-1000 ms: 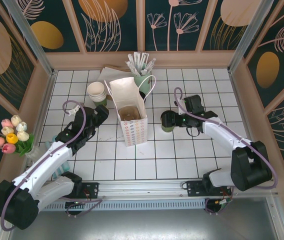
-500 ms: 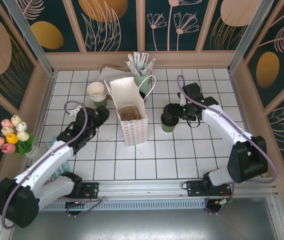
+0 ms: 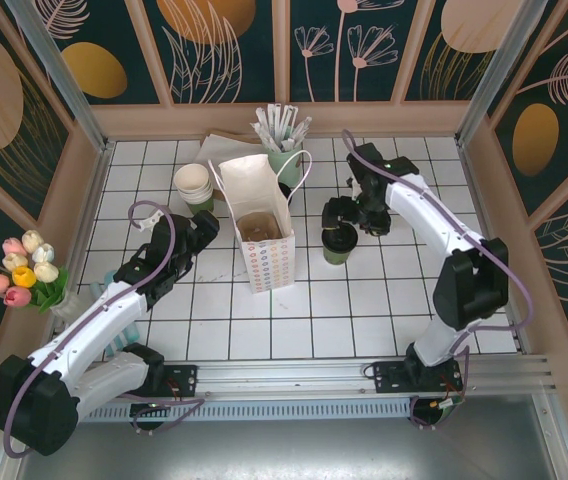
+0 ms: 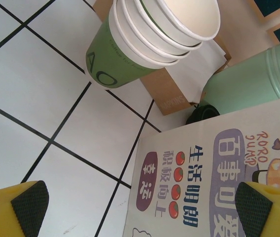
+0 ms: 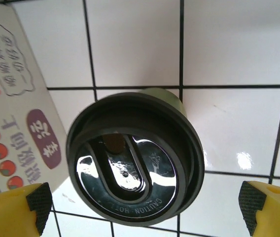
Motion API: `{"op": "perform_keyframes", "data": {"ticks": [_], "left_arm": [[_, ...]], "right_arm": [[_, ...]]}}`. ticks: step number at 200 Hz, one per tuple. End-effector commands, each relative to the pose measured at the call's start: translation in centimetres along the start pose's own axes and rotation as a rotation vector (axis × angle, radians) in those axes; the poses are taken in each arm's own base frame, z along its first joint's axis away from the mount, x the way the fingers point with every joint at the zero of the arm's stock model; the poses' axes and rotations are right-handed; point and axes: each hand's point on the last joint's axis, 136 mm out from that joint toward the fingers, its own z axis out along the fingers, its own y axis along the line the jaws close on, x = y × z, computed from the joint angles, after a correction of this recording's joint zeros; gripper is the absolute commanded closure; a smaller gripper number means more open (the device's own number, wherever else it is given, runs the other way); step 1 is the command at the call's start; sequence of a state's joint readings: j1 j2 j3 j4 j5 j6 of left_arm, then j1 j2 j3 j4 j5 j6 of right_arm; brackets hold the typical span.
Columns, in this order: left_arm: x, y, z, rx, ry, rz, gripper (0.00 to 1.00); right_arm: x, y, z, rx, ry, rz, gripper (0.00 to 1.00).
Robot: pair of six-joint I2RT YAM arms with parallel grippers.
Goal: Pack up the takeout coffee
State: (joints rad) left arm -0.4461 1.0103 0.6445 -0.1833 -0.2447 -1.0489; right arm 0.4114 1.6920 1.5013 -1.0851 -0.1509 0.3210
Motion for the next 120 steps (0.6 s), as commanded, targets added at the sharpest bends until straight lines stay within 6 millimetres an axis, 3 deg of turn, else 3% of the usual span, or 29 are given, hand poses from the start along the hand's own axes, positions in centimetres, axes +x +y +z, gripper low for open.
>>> {"op": "perform_keyframes", "data": {"ticks": [1,21,59,97,120], "left_arm": [[0.1,0.3,0.3,-0.008,-0.007,0.025,0.02],[0.3,0.3,0.6,-0.011,0.0,0.029,0.01],[0.8,0.3,1.3,-0.013,0.021,0.041,0.01],[1.1,0.4,1.9,-0.026,0.028,0.063,0.02],[1.3,0.3,2.3,-0.028,0.041,0.07,0.02]], "right_arm": [[1.4,-0.1,-1.0,0.089,0.084,-0.004,0.01],[0.7,0.1,-1.6,0.158,0.086,-0.015,0.01],[0.1,1.1,-2.0,0.128,0.106,-0.012,0.01],[1.7,0.9,-0.1,0.136,0.192,-0.006,0.01],[1.6,1.0,0.5,0.152,0.199,-0.014,0.01]]}}
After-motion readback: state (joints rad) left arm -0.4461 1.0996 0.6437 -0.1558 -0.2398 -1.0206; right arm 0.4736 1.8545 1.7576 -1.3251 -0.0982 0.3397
